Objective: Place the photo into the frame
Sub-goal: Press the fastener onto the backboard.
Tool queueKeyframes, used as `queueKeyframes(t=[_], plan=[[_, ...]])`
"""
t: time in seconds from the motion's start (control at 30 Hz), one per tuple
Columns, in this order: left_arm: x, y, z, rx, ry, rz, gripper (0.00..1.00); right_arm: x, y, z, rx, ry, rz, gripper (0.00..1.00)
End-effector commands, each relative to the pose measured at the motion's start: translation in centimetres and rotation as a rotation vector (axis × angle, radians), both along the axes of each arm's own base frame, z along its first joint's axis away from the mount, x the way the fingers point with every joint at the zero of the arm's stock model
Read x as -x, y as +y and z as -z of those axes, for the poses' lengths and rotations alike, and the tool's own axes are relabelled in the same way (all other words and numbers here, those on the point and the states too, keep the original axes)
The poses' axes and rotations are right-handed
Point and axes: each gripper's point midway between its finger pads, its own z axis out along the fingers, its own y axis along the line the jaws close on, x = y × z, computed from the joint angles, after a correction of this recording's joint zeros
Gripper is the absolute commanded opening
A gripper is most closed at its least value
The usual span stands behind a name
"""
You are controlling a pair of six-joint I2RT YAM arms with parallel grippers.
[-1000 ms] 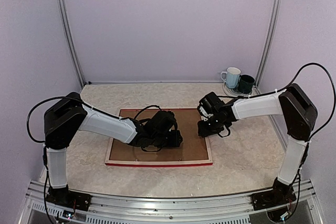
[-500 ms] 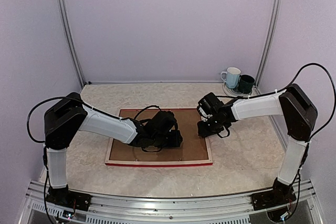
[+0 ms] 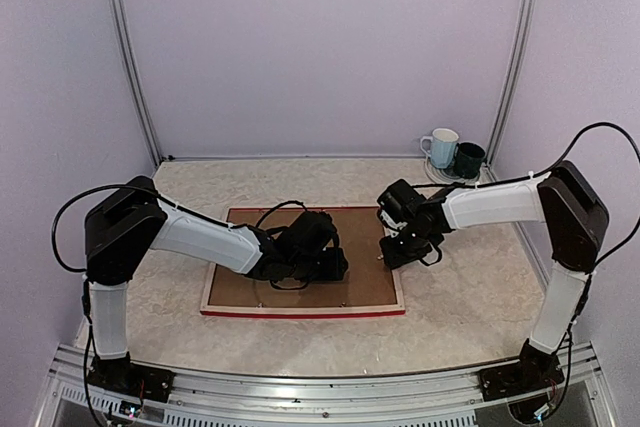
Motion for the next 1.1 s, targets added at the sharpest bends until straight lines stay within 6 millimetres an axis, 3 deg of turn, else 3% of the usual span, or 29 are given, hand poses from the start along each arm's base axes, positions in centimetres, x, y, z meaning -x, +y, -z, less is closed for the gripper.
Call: queueKeyframes(t=[0.0,0.2,0.37,0.57,0.77,1.07], plan=[[2.8,2.5,6.3,-0.16,0.143,0.024,0.48,1.3,0.4,-1.1,-0.031,0.037,-0.039,0.43],[2.9,2.5,6.2,-0.157,0.142,0.023,0.48,-0.7,1.6,-4.1,-0.084,-0.042,-0.01,0.44],[2.9,2.5,6.2,-0.161,0.14,0.022,0.48,-2.3,1.8,-4.5,-0.074,-0.088,0.034,0.46],[3.0,2.4,6.1,-0.162,0.138,0.024,0.48,-3.1,1.5,-1.9,-0.017,-0.074,0.065,0.47],[3.0,2.4,6.1,-0.164,0.138,0.026,0.48,-2.6,1.1,1.0,0.029,-0.029,0.061,0.47],[2.9,2.5,6.0,-0.175,0.133,0.023,0.48,-0.7,0.2,1.9,0.031,0.017,0.037,0.42]])
